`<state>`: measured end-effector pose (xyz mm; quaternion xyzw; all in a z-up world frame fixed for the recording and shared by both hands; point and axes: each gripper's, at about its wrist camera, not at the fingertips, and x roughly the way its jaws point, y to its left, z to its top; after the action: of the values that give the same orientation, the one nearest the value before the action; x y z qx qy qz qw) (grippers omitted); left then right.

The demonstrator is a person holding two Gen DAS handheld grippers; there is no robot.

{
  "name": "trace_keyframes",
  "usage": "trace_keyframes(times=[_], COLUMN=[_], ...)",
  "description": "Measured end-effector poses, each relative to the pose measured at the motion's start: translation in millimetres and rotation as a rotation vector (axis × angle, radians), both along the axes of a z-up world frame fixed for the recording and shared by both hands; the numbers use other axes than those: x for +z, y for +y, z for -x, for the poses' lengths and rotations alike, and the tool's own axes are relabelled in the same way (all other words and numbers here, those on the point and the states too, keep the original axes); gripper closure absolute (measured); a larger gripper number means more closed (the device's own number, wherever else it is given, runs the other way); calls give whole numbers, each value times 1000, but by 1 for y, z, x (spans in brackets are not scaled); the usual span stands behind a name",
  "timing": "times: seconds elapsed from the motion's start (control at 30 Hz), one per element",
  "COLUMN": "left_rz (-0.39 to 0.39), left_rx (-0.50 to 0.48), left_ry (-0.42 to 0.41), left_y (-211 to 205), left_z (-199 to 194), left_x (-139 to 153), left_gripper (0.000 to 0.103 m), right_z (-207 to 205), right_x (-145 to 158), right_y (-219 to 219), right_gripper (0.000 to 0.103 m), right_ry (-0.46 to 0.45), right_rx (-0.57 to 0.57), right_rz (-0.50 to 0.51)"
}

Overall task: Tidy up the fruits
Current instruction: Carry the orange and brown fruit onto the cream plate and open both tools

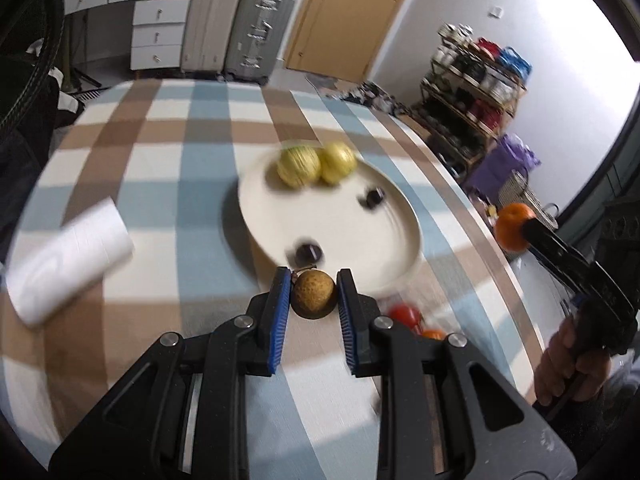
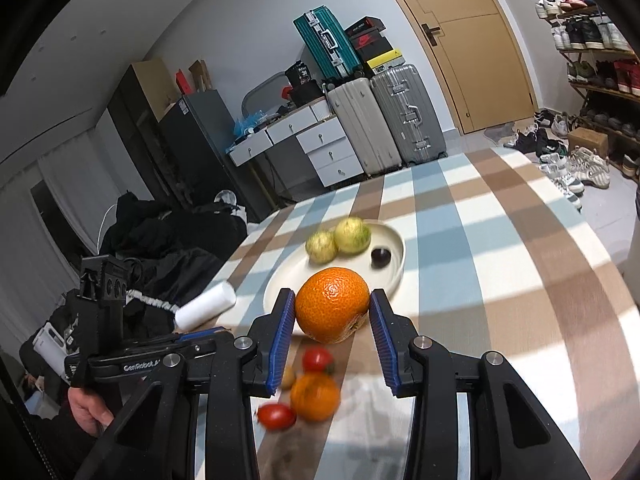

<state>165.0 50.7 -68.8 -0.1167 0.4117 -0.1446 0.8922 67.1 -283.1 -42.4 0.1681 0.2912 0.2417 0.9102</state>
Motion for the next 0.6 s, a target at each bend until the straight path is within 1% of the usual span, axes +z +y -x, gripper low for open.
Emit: trace_keyframes(times=[0.13,0.23,0.4,0.5,0.6], left_rz=[-7,-10,19,24,23], left_rx=[17,17,17,9,5], left_ry=[-18,-24,8,28,25], left_y=[7,8,8,3,2], left_z=[-38,-65,-107,-120,-129], left_x=[9,9,-7,-20,-28], left_gripper=[82,82,82,82,82], right_z=[-33,-58,-108,-132,-152], right_x=[12,17,14,7,-3], right_y=[-2,-1,2,7,17], right_gripper=[64,64,64,64,64], right_ry=[2,9,56,92,121], right_rx=[10,22,38,45,61], right_rz=[-1,-1,-19,-4,31])
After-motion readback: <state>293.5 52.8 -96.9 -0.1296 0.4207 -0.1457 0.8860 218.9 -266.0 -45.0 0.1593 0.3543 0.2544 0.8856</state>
